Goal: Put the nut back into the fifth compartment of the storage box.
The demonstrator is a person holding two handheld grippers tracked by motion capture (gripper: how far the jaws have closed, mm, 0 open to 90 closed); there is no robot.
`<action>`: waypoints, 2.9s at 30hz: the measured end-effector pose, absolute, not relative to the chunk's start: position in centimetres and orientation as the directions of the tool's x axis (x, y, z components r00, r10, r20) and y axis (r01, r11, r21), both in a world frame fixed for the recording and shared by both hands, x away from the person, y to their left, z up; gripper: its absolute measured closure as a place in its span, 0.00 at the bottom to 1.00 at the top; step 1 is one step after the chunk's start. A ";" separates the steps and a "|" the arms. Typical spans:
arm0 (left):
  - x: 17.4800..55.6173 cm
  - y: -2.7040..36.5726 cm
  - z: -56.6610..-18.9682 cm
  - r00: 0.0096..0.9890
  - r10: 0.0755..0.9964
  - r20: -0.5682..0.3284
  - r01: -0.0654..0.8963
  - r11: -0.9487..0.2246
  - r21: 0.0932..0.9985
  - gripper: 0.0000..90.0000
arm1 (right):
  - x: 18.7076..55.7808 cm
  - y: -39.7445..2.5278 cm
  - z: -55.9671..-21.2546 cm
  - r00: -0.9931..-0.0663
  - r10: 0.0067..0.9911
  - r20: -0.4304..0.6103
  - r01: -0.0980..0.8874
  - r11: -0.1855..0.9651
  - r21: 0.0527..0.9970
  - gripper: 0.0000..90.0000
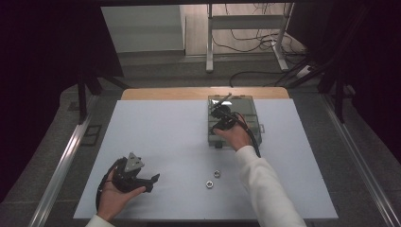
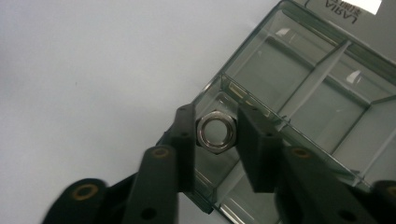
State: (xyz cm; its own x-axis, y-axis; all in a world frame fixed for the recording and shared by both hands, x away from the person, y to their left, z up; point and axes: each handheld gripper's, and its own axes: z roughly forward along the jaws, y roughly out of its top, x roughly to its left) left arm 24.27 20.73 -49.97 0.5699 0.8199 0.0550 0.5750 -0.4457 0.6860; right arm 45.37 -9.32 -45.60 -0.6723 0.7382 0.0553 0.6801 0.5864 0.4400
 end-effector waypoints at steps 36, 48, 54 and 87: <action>24.1 20.5 -50.0 0.570 0.820 0.054 0.575 -0.446 0.686 0.11 | 37.8 -12.9 -45.8 -0.769 0.637 0.049 0.563 0.640 0.522 0.20; 24.2 20.4 -50.0 0.569 0.820 0.056 0.577 -0.447 0.684 0.11 | 35.5 -13.8 -46.8 -0.802 0.595 0.053 0.526 0.662 0.533 0.20; 24.2 20.4 -50.0 0.572 0.818 0.057 0.575 -0.450 0.683 0.11 | 35.4 -13.9 -46.8 -0.816 0.576 0.049 0.511 0.680 0.526 0.21; 24.2 20.3 -50.1 0.576 0.816 0.058 0.576 -0.455 0.679 0.11 | 34.1 -11.1 -49.9 -0.950 0.312 -0.017 0.289 0.897 0.336 0.40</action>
